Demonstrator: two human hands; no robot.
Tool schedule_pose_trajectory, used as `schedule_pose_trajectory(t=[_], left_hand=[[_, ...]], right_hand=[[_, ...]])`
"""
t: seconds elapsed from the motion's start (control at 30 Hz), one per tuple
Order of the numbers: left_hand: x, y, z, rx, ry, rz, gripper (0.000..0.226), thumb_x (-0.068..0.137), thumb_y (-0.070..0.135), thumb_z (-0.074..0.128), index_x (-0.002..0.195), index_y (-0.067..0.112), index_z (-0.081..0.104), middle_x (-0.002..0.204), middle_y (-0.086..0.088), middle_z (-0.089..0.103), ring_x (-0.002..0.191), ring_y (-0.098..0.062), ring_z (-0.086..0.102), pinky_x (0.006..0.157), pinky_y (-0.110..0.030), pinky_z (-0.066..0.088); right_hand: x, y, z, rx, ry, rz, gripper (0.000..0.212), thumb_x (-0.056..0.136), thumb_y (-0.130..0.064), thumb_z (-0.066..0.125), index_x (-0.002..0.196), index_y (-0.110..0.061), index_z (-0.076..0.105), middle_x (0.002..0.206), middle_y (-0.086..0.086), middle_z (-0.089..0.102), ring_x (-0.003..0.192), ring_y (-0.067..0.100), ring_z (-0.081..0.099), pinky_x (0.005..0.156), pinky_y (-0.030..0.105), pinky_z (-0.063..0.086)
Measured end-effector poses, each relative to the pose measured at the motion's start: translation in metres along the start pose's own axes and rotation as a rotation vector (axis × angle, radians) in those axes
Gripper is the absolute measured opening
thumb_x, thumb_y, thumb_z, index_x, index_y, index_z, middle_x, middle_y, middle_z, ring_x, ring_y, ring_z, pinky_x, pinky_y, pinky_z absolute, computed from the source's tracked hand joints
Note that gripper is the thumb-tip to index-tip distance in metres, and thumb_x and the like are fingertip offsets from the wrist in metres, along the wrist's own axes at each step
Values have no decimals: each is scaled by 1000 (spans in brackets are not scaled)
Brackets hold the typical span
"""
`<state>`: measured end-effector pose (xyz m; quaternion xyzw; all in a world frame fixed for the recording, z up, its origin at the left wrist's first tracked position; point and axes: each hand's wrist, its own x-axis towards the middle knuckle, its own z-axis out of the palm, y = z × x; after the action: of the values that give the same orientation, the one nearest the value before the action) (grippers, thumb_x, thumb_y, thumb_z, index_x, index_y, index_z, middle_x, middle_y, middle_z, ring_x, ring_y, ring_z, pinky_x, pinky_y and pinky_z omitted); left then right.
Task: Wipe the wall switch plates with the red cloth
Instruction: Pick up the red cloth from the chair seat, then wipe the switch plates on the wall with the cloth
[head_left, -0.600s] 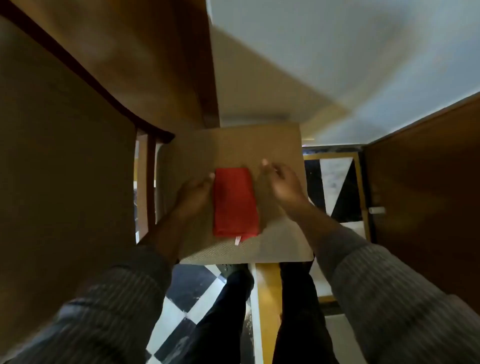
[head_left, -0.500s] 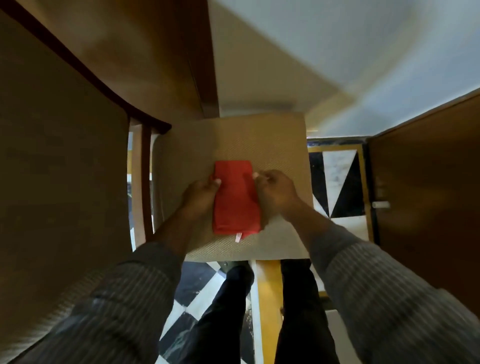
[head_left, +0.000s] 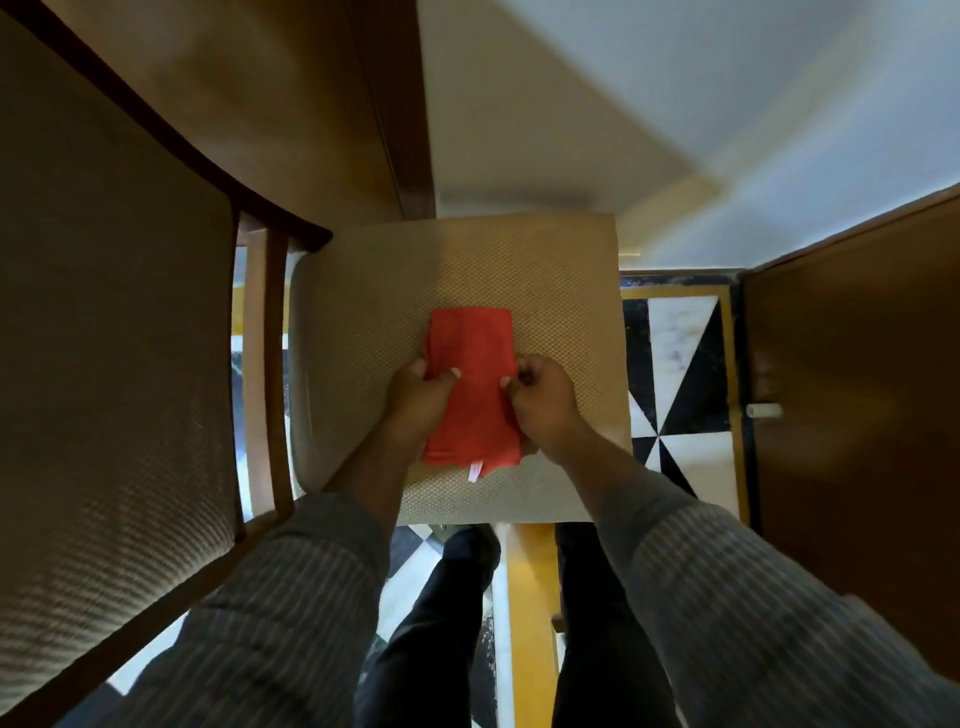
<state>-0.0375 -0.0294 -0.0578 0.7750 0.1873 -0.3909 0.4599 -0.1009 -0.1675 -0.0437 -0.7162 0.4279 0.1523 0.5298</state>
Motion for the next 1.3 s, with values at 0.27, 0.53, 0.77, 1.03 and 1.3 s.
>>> schedule_pose_trajectory(t=[0.27,0.53,0.77,1.03,1.3], left_hand=[[-70,84,-8,-111,-126,214,32,101,14,61,133,10,63,116,-7,72,100,-20,69,87,-30,55],[-170,223,-16,-113,-147,553,28,100,19,65,126,10,66,106,-2,74,86,-9,73,76,-24,59],[-256,308,-13,-151,-193,774,6,99,19,65,103,24,67,108,-5,75,100,-25,73,90,-41,59],[-334,399,11,-155,-153,1016,8,99,21,65,104,28,65,105,7,73,94,-11,70,73,-23,54],[-380,482,72,-194,-19,1174,17,99,16,63,116,17,66,107,1,73,95,-15,70,75,-24,55]], right_hand=[[-56,-66,-70,132,116,-163,13,95,-6,61,103,-14,67,102,8,72,99,27,68,94,47,55],[-129,-171,-176,241,297,-408,17,95,-8,62,100,-24,64,100,-3,69,98,24,68,89,54,57],[-187,-227,-245,362,463,-603,17,94,-1,62,109,-9,64,108,13,70,100,29,67,93,52,55],[-223,-282,-339,390,606,-866,22,93,-6,64,101,-26,60,97,-13,67,84,0,64,83,34,57],[-211,-317,-437,356,756,-1137,34,90,0,64,106,-26,48,97,-12,62,81,-9,61,68,5,46]])
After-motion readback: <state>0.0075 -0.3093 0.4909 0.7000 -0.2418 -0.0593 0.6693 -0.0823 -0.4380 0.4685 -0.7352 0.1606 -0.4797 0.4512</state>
